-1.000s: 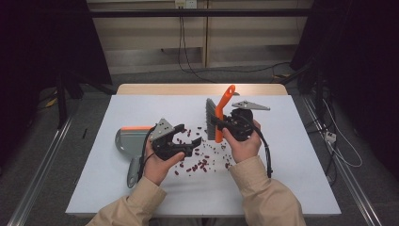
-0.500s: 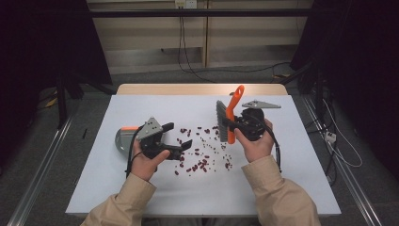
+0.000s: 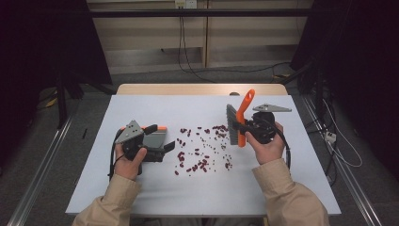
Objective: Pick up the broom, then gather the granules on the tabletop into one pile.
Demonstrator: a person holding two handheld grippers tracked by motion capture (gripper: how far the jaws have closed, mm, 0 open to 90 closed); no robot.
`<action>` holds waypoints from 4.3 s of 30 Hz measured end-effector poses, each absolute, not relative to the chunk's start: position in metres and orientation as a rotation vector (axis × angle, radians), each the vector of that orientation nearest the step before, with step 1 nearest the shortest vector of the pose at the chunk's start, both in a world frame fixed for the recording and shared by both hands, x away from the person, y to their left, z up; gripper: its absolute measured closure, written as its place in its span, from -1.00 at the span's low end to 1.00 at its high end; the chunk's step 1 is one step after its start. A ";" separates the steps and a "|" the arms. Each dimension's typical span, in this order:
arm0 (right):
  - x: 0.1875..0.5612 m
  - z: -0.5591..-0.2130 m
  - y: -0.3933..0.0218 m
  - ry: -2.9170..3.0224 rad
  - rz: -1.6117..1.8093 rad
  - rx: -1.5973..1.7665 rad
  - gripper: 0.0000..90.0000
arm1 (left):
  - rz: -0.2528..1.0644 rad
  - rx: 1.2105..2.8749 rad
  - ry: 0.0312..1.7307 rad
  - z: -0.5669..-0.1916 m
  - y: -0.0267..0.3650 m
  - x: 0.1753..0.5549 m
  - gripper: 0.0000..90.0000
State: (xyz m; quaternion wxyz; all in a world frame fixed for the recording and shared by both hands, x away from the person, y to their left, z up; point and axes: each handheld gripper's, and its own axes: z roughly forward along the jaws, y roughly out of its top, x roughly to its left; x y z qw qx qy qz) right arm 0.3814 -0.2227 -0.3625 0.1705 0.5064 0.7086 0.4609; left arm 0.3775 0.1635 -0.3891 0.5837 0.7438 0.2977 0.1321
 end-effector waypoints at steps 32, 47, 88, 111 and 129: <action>0.370 -0.365 -0.259 2.179 1.146 1.542 0.56 | 0.352 1.724 0.719 -0.403 0.211 0.363 -0.93; 0.396 -0.392 -0.251 2.142 0.995 1.552 0.57 | 0.363 1.730 0.732 -0.406 0.216 0.365 -0.92; 0.395 -0.419 -0.253 2.060 0.946 1.560 0.58 | 0.363 1.742 0.751 -0.411 0.218 0.364 -0.92; 0.419 -0.407 -0.255 1.989 1.078 1.515 0.59 | 0.362 1.731 0.767 -0.411 0.225 0.362 -0.92; 0.473 -0.410 -0.235 2.031 1.032 1.291 0.59 | 0.352 1.726 0.791 -0.415 0.235 0.360 -0.92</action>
